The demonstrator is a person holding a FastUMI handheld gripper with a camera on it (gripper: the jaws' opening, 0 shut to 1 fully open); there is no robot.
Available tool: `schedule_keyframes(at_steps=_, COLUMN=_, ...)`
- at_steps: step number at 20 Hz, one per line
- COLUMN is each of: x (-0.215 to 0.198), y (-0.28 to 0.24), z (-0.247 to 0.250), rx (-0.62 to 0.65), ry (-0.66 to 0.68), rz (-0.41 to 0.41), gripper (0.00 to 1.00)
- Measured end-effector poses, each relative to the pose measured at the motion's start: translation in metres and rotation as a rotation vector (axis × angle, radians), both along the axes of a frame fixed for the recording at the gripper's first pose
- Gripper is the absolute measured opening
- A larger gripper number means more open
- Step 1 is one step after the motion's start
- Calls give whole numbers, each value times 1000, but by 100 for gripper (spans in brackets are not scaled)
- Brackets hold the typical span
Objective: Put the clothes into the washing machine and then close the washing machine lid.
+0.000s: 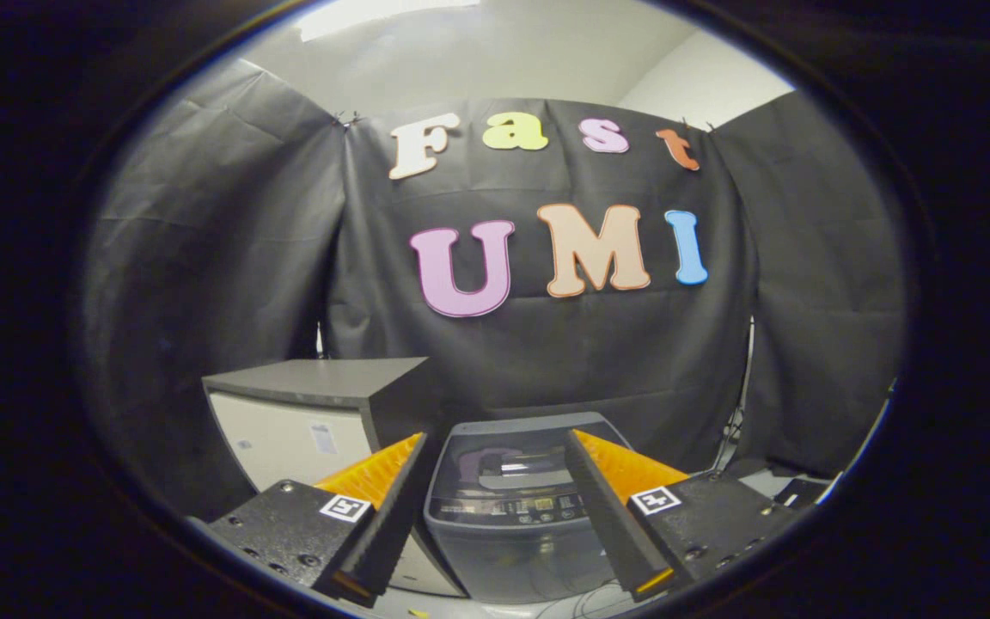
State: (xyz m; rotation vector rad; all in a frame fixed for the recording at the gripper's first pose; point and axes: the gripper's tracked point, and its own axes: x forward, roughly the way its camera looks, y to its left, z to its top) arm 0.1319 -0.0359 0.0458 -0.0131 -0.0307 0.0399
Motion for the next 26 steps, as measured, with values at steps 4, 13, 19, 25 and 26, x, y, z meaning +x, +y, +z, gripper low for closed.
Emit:
schedule_keyframes(at_steps=4, x=-10, y=-17, z=-3, rx=-5, ry=-6, rz=4, gripper=95)
schedule_keyframes(at_steps=13, x=-19, y=-9, z=6, rx=68, ry=-35, rz=54, gripper=96)
schedule_keyframes(at_steps=19, x=-18, y=-4, z=4, rx=91, ry=-40, rz=76, gripper=96)
schedule_keyframes(at_steps=25, x=-17, y=-14, z=6, rx=81, ry=-55, rz=55, gripper=96)
schedule_keyframes(at_steps=26, x=-16, y=-18, z=6, rx=88, ry=-55, rz=47, gripper=96)
